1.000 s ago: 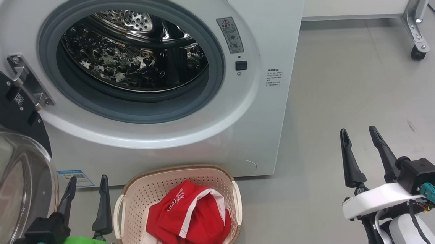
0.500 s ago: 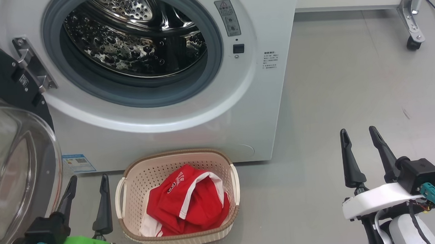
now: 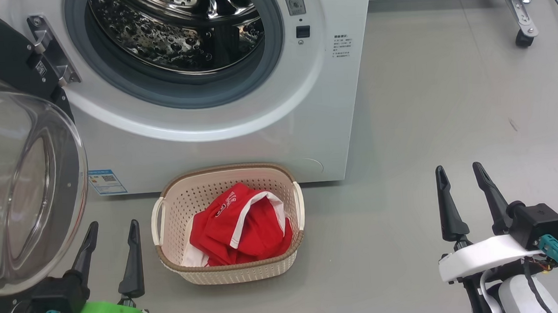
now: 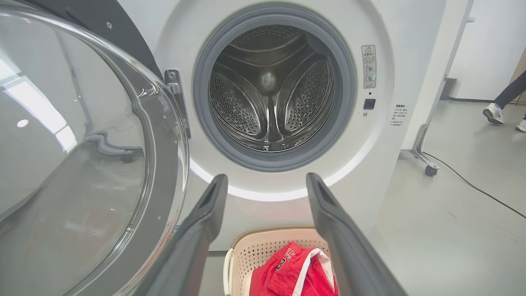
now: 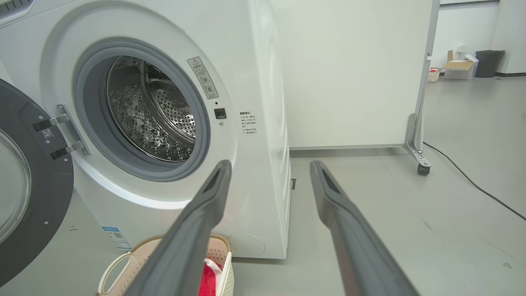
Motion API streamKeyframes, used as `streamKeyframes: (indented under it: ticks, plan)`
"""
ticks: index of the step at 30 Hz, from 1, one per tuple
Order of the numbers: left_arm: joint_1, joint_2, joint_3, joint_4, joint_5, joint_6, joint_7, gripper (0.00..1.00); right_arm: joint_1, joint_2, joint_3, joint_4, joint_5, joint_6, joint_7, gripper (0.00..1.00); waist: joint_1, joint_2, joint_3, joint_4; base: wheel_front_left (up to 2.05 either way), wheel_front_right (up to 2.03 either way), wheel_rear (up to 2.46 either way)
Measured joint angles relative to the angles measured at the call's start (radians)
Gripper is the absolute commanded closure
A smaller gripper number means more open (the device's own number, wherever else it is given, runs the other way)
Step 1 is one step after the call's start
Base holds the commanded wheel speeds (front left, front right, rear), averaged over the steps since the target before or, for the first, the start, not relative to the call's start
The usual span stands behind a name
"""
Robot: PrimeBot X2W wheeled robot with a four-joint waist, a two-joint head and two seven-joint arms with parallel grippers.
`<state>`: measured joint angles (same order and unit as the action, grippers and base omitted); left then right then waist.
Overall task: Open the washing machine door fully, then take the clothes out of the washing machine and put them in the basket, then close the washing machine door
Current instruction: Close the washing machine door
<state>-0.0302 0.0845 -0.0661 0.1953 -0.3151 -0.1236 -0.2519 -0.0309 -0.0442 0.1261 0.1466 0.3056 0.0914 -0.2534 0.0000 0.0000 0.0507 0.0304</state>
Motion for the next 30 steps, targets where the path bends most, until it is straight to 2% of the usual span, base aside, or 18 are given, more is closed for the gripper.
streamKeyframes:
  ticks: [15, 30]
  plan:
    - [0.0, 0.0, 0.0, -0.005, 0.0, 0.0, 0.0, 0.0, 0.0, 0.0, 0.004, 0.003, 0.002, 0.0, 0.0, 0.0, 0.0, 0.0, 0.0, 0.001, -0.57, 0.57, 0.0]
    - [0.001, 0.0, -0.008, -0.008, 0.01, 0.0, 0.0, 0.0, 0.0, 0.0, 0.009, 0.005, 0.007, 0.0, 0.0, 0.0, 0.0, 0.0, -0.005, 0.0, -0.05, 0.05, 0.0]
